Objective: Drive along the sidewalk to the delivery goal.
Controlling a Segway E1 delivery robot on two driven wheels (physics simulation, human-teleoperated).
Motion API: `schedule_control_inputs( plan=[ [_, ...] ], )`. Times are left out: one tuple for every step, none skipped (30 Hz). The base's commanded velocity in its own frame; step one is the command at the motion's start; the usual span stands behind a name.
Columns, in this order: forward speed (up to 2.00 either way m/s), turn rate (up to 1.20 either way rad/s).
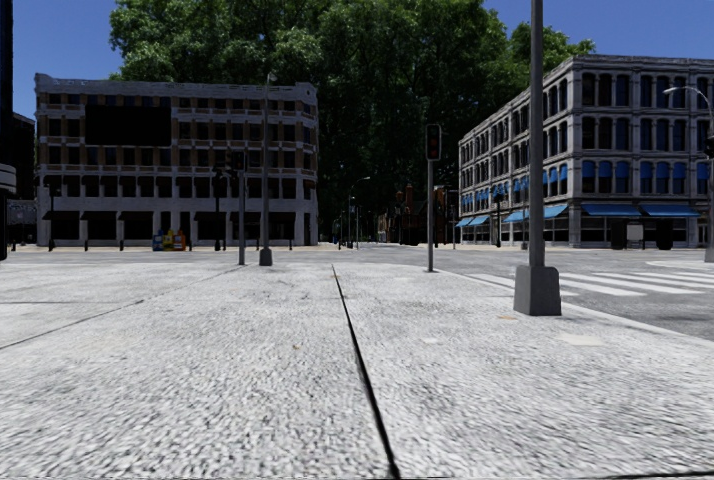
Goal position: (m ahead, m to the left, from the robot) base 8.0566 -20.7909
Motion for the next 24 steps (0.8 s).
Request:
schedule_control_inputs(
  plan=[
    [1.84,0.00],
    [1.84,0.00],
    [1.84,0.00],
    [1.84,0.00],
    [1.84,0.00],
    [1.84,0.00],
    [1.84,0.00],
    [1.84,0.00],
    [1.84,0.00],
    [1.84,0.00],
    [1.84,0.00],
    [1.84,0.00],
    [1.84,0.00],
    [1.84,0.00],
    [1.84,0.00],
    [1.84,0.00],
    [1.84,0.00],
    [1.84,0.00],
    [1.84,0.00],
    [1.84,0.00],
    [1.84,0.00],
    [1.84,0.00],
    [1.84,0.00],
    [1.84,0.00]
  ],
)
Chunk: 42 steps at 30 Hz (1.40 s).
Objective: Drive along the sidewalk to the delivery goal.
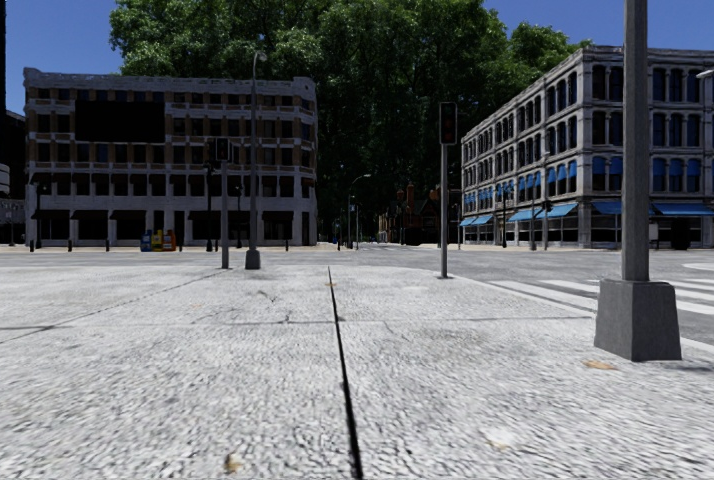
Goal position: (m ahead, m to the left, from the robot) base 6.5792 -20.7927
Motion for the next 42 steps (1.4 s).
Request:
schedule_control_inputs(
  plan=[
    [1.84,0.00],
    [1.84,0.00],
    [1.84,0.00],
    [1.84,0.00],
    [1.84,0.00],
    [1.84,0.00],
    [1.84,0.00],
    [1.84,0.00],
    [1.84,0.00],
    [1.84,0.00],
    [1.84,-0.01],
    [1.84,-0.10],
    [1.84,-0.22],
    [1.84,-0.22],
    [1.84,-0.31],
    [1.84,-0.38],
    [1.84,-0.43],
    [1.84,-0.43],
    [1.84,-0.51],
    [1.84,-0.57],
    [1.84,-0.57],
    [1.84,-0.59],
    [1.84,-0.59],
    [1.84,-0.60],
    [1.84,-0.60],
    [1.84,-0.60],
    [1.84,-0.60],
    [1.84,-0.60],
    [1.84,-0.60],
    [1.84,-0.60],
    [1.84,-0.60],
    [1.84,-0.60],
    [1.84,-0.58],
    [1.84,-0.56],
    [1.84,-0.52],
    [1.84,-0.52],
    [1.84,-0.51],
    [1.84,-0.51],
    [1.84,-0.51],
    [1.84,-0.50],
    [1.84,-0.47],
    [1.84,-0.46]
  ],
)
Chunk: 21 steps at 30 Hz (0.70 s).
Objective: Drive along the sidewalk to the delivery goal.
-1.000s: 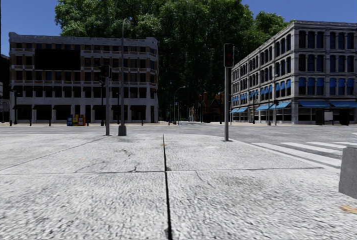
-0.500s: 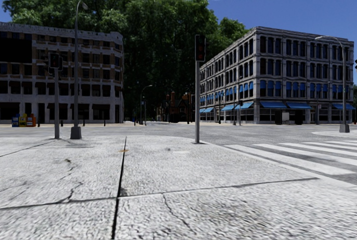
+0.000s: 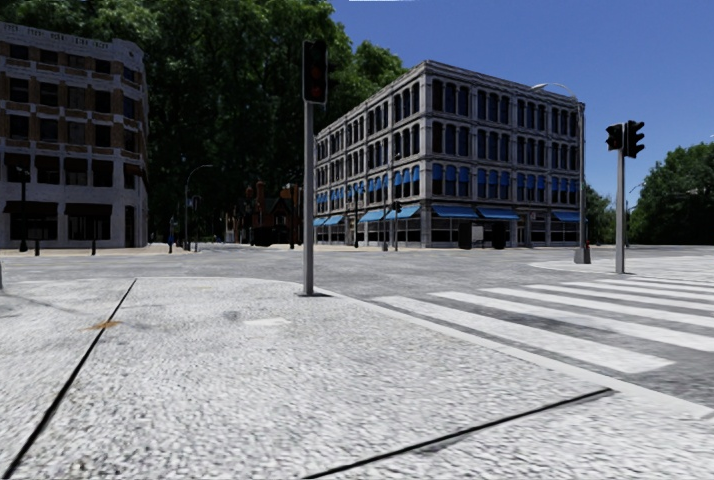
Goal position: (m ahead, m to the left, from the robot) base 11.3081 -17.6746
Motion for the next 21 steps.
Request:
schedule_control_inputs(
  plan=[
    [1.84,-0.46],
    [1.84,-0.46],
    [1.84,-0.46],
    [1.84,-0.46],
    [1.84,-0.46],
    [1.84,-0.46],
    [1.84,-0.46],
    [1.84,-0.46],
    [1.84,-0.46],
    [1.84,-0.46],
    [1.84,-0.46],
    [1.84,-0.46],
    [1.84,-0.46],
    [1.84,-0.46],
    [1.84,-0.46],
    [1.84,-0.46],
    [1.84,-0.46],
    [1.84,-0.46],
    [1.84,-0.46],
    [1.84,-0.46],
    [1.84,-0.46]
  ],
)
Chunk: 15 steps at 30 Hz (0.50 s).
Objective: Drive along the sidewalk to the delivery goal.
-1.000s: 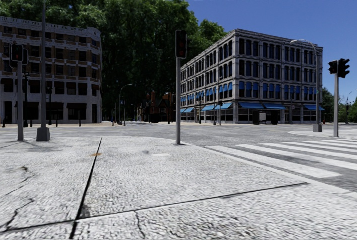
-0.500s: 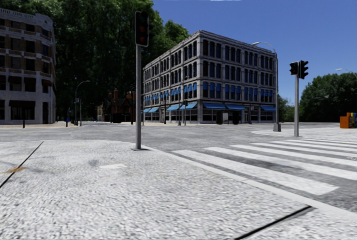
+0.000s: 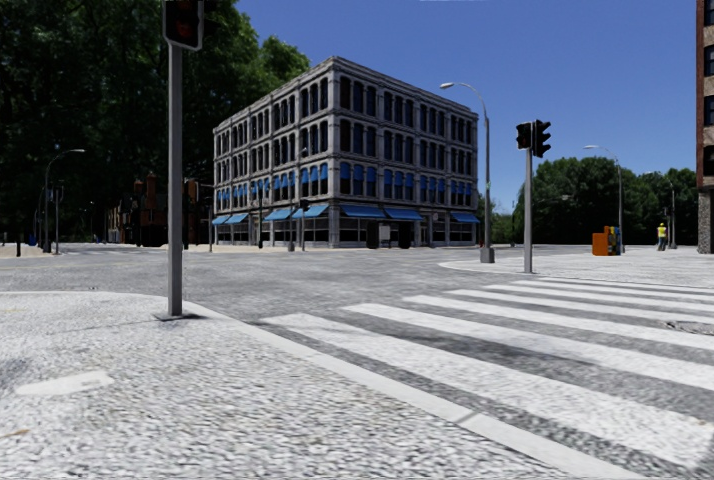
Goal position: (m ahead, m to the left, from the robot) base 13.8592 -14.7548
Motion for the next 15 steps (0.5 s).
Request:
schedule_control_inputs(
  plan=[
    [1.84,-0.46],
    [1.84,-0.46],
    [1.84,-0.46],
    [1.84,-0.46],
    [1.84,-0.46],
    [1.84,-0.46],
    [1.77,-0.46],
    [1.77,-0.46],
    [1.69,-0.46],
    [1.64,-0.46],
    [1.59,-0.46],
    [1.59,-0.46],
    [1.56,-0.46],
    [1.52,-0.46],
    [1.51,-0.46]
  ],
)
